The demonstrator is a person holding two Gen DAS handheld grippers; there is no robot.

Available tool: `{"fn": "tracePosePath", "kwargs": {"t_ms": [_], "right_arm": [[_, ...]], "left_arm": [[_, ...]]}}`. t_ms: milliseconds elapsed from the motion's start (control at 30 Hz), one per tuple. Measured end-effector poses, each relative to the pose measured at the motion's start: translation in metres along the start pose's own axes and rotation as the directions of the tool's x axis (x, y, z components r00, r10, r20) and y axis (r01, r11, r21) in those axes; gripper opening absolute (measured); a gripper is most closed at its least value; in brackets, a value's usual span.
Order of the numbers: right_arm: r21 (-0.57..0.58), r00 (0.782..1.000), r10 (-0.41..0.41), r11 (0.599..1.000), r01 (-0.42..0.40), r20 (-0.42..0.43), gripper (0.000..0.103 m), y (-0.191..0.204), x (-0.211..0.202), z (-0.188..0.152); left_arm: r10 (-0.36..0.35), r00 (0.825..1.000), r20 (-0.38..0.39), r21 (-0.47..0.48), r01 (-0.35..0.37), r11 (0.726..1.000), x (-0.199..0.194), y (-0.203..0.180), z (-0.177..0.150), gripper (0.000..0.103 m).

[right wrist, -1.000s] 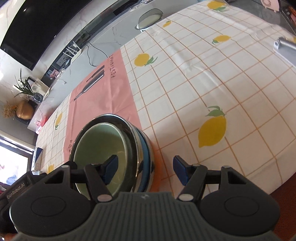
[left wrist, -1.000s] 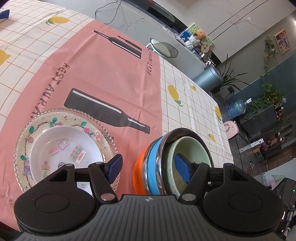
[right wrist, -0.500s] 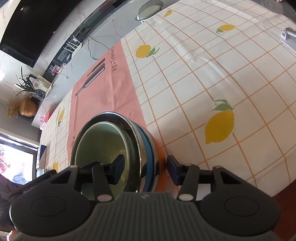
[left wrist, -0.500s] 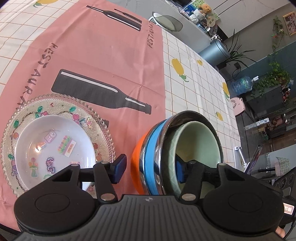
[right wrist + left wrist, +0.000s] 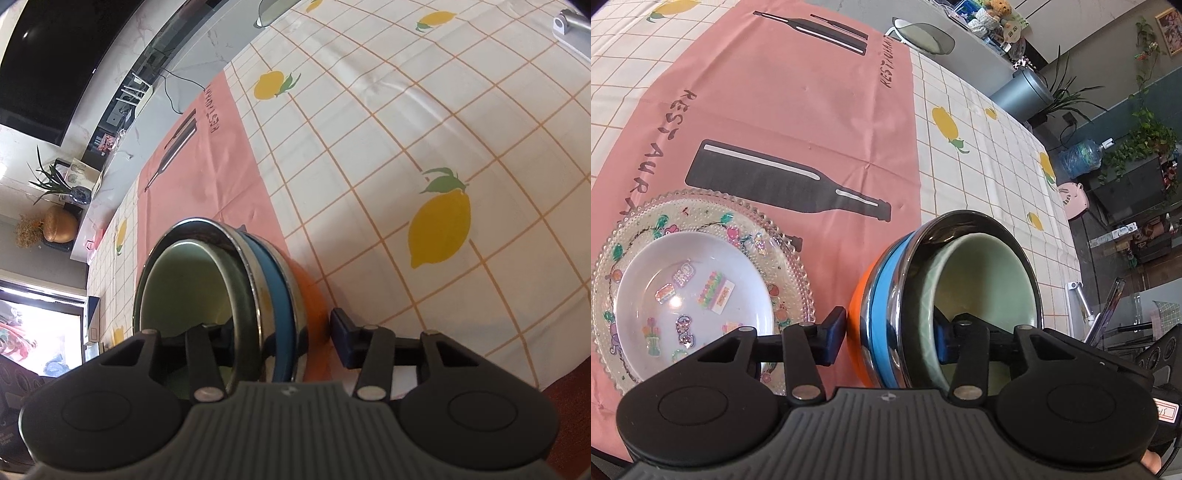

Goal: Organize plates and bowls
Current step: 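Lift the nested bowl stack with both grippers and carry it over the plate stack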

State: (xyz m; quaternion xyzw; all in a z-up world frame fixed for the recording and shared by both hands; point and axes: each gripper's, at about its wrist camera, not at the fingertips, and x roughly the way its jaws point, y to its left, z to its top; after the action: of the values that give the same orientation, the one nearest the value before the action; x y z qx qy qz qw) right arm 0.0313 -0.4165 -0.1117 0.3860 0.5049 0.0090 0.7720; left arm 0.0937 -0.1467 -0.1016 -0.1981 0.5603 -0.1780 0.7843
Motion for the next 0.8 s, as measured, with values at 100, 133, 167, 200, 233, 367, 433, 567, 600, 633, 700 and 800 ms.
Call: {"fn": "tracePosePath", "kwargs": {"t_ms": [100,133,167,200,233,367,433,567,600,633,700,800], "right_arm": [[0.018,1.0,-0.004,1.0,0.004,0.002,0.046,0.0,-0.001,-0.001],[0.022,1.0,-0.007,1.0,0.007,0.002,0.046,0.0,-0.001,-0.001],[0.025,1.0,-0.008,1.0,0.008,0.001,0.045,0.001,-0.001,-0.002],[0.031,1.0,-0.005,1.0,0.005,0.0,0.045,0.0,-0.001,-0.003],[0.04,1.0,-0.002,0.999,0.002,-0.002,0.045,-0.001,-0.001,-0.003],[0.059,1.0,-0.007,0.998,0.007,-0.005,0.045,-0.001,-0.003,-0.006],[0.061,1.0,-0.009,0.998,0.01,-0.005,0.045,0.0,-0.004,-0.007],[0.056,1.0,-0.003,0.998,0.003,0.007,0.045,0.006,-0.009,-0.009],[0.053,1.0,-0.001,0.999,0.0,0.01,0.045,0.008,-0.011,-0.009],[0.045,1.0,0.002,0.999,-0.002,0.015,0.045,0.013,-0.013,-0.009],[0.028,1.0,0.01,1.0,-0.01,0.018,0.045,0.021,-0.015,-0.009],[0.006,0.999,0.034,0.999,-0.035,0.011,0.045,0.039,-0.014,-0.01]], "left_arm": [[0.017,1.0,0.007,0.008,-0.017,1.0,0.001,-0.002,0.0,0.051],[0.022,1.0,0.009,0.01,-0.023,1.0,0.001,-0.003,0.0,0.051],[0.025,1.0,0.01,0.013,-0.025,1.0,0.0,-0.003,0.0,0.051],[0.026,1.0,0.01,0.015,-0.026,1.0,0.0,-0.003,0.0,0.051],[0.026,1.0,0.011,0.014,-0.026,1.0,-0.001,-0.003,-0.001,0.051],[0.027,1.0,0.013,0.004,-0.027,1.0,-0.002,-0.002,-0.002,0.051],[0.024,1.0,0.016,0.0,-0.024,1.0,-0.005,-0.002,-0.003,0.051],[0.014,0.999,0.043,0.001,-0.014,1.0,-0.018,-0.003,-0.002,0.051],[0.012,0.999,0.051,0.0,-0.012,1.0,-0.022,-0.003,-0.001,0.051],[0.012,0.998,0.058,-0.003,-0.012,1.0,-0.027,-0.002,0.0,0.051],[0.017,0.997,0.077,-0.008,-0.016,1.0,-0.038,0.001,0.002,0.051],[0.035,0.993,0.116,-0.022,-0.032,0.999,-0.058,0.01,0.004,0.051]]}}
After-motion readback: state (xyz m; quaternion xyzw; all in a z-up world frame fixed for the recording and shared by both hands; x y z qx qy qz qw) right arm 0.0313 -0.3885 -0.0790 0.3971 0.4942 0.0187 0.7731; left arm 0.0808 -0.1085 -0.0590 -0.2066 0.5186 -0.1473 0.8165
